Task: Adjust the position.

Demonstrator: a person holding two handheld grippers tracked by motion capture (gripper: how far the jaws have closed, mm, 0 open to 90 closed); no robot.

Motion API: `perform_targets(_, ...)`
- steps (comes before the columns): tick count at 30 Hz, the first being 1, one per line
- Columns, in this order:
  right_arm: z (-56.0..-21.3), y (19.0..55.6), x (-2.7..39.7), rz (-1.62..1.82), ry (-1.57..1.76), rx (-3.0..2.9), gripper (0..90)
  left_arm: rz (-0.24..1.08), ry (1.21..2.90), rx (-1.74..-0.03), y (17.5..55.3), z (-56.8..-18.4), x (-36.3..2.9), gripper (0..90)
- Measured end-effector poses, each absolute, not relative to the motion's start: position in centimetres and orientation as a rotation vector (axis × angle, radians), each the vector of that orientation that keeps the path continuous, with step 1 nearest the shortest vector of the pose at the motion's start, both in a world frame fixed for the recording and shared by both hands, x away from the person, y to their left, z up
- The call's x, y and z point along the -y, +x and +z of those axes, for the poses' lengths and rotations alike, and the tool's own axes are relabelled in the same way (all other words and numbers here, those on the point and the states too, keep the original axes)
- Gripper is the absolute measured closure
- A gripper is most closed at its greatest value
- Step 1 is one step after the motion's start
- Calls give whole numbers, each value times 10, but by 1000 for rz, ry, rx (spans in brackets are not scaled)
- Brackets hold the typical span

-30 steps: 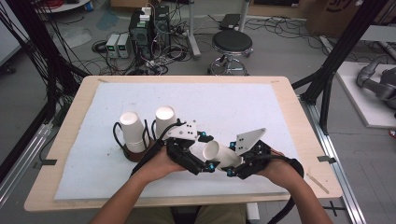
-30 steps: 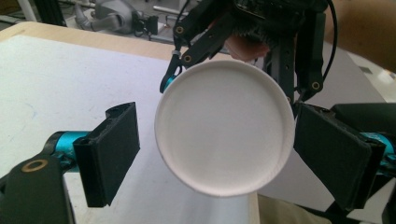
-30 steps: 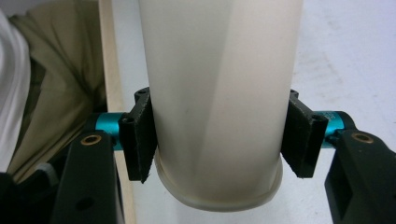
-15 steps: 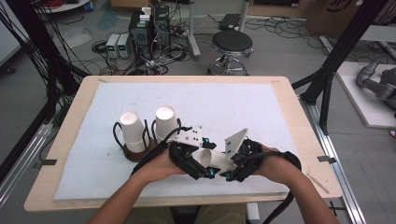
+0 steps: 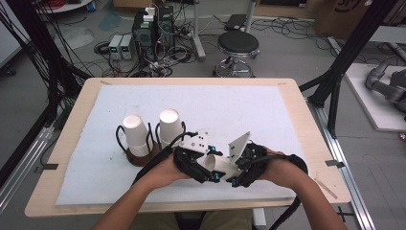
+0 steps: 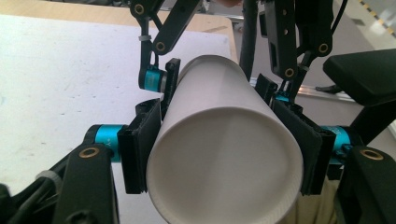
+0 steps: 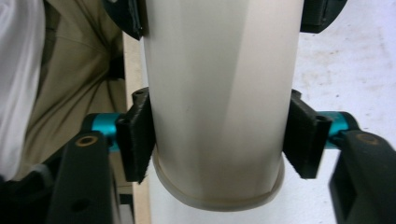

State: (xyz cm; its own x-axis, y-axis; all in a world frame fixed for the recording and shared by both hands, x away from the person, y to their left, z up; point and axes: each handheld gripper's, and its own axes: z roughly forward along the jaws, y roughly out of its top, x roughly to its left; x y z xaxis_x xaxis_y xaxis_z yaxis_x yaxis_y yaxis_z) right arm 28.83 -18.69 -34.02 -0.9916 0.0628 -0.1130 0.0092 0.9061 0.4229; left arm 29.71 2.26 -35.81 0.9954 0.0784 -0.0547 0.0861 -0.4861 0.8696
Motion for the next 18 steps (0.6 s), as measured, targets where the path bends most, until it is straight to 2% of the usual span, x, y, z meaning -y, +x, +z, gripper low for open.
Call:
perform_targets(2, -341, 289, 188, 688, 69, -2929, 291, -7, 2076, -118, 297, -358, -23, 349)
perform_targets(3, -341, 288, 193, 757, 123, -2915, 212, -13, 2069, -121, 297, -359, -24, 350)
perform_targets(11, -330, 279, 215, 1042, 144, -2810, 199, -1, 2014, -109, 294, -361, -29, 353)
perform_targets(18, -326, 273, 241, 1299, 230, -2650, 199, 13, 1929, -170, 297, -367, -39, 353)
